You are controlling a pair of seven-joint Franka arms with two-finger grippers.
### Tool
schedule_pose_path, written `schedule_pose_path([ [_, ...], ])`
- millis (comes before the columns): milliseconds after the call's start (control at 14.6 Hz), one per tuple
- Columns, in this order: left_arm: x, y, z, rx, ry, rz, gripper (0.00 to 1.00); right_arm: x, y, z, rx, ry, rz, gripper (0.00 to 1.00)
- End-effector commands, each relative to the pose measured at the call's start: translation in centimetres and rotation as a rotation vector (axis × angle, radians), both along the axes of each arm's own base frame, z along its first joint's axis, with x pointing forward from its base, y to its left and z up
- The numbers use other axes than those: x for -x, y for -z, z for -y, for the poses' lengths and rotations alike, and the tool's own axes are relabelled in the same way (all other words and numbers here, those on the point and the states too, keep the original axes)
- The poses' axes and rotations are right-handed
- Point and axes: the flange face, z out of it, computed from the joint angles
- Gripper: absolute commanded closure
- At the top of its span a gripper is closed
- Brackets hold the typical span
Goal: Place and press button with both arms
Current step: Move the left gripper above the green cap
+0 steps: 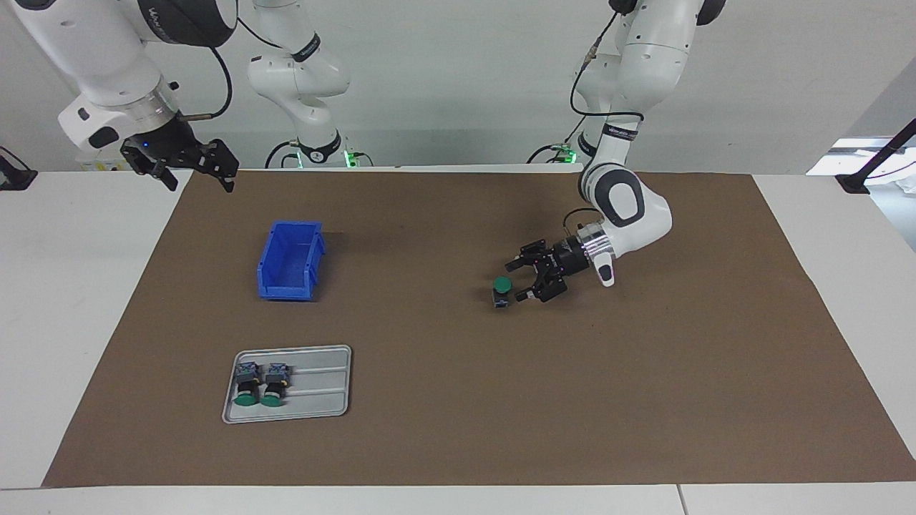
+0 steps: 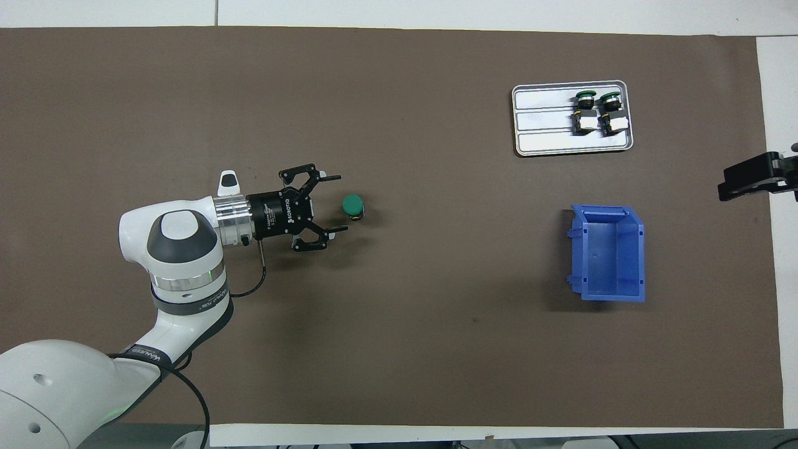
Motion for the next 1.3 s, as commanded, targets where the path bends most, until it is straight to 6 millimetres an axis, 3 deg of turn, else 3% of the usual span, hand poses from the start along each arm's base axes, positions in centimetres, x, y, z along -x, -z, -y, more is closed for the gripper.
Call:
schedule_pose_path([
  [0,0.3,-2.0,-1.5,-0.064,0.033,0.022,0.0,0.8,-0.1,0.1,-0.009,-0.013,-0.002,0.0],
  [137,-0.4,-3.2,-1.8,-0.145,0.083,0.062,0.0,0.8,-0.1,0.1,-0.009,-0.013,-0.002,0.0],
  [683,-2.4,-7.0,-3.2,-0.274,-0.074,0.166,0.03,0.8,-0.1,0.1,-0.009,-0.013,-0.002,0.0],
  [751,-2.2,-7.3,-2.5,-0.279,-0.055,0.181,0.13,0.8,-0.1,0.1,-0.009,-0.013,-0.002,0.0],
  [1024,-1.3,-9.2,1.8,-0.432,0.162,0.289,0.25,0.8,-0.1,0.1,-0.009,-0.013,-0.002,0.0],
  [1161,-1.5,-10.1,3.0,-0.525,0.248,0.326,0.36,0.8,-0.1,0.1,-0.009,-0.013,-0.002,0.0],
  [1229,-0.8,-10.3,4.6,-0.574,0.307,0.35,0.44,0.8,-0.1,0.1,-0.009,-0.013,-0.002,0.0],
])
